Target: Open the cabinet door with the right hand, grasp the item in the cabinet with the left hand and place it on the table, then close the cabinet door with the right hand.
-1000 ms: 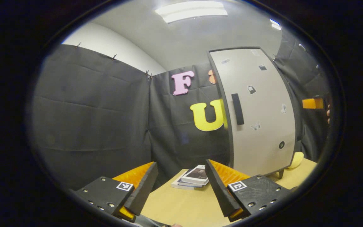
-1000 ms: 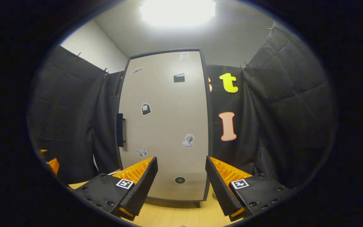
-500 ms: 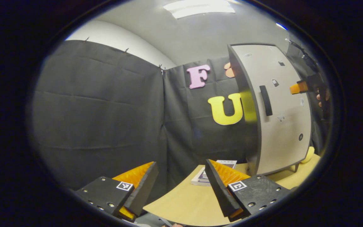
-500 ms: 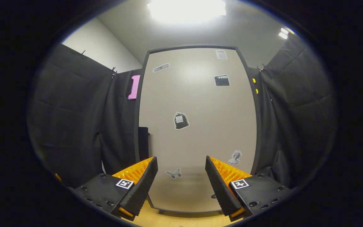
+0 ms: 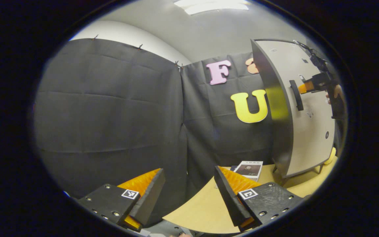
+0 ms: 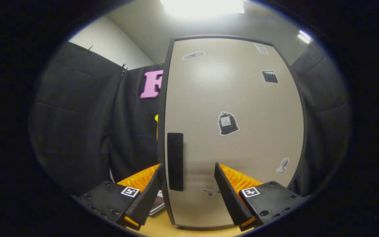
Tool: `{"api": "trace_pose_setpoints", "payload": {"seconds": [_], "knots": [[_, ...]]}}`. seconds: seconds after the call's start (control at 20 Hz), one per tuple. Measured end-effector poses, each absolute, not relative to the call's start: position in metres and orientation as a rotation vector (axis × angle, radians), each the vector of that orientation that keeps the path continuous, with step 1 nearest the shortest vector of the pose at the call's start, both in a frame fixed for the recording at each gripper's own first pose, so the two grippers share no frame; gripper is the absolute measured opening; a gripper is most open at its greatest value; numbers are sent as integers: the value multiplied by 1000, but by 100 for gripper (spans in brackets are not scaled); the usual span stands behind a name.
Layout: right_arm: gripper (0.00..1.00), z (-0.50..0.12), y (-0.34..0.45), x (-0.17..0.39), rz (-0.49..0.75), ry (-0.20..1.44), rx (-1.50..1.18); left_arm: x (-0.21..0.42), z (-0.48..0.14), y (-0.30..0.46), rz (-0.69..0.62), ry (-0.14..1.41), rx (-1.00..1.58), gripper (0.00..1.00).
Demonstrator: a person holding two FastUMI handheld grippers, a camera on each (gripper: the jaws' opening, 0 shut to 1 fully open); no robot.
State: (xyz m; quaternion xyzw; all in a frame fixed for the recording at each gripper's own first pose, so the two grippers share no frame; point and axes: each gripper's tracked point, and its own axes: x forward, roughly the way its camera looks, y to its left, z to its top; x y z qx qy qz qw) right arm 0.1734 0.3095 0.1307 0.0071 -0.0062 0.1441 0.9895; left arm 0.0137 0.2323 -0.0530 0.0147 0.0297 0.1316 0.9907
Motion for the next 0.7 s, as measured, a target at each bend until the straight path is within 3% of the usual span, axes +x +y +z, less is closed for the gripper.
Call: {"api": "trace_pose_setpoints", "payload": {"seconds": [0.2, 0.4, 0.5, 0.55, 0.6, 0.7], "knots": [[96, 123, 330, 188, 291, 13, 8, 15, -63, 248, 278, 71, 38, 92], [84, 116, 340, 202, 273, 35, -22, 18, -73, 259, 287, 90, 27, 94], [74, 112, 339, 208, 252, 48, -36, 19, -76, 262, 291, 95, 23, 92], [62, 109, 341, 211, 248, 58, -37, 19, -76, 264, 292, 97, 21, 92], [61, 106, 341, 212, 242, 70, -35, 19, -77, 264, 292, 98, 19, 93], [41, 100, 344, 213, 251, 101, -16, 20, -79, 264, 292, 99, 14, 93]]}}
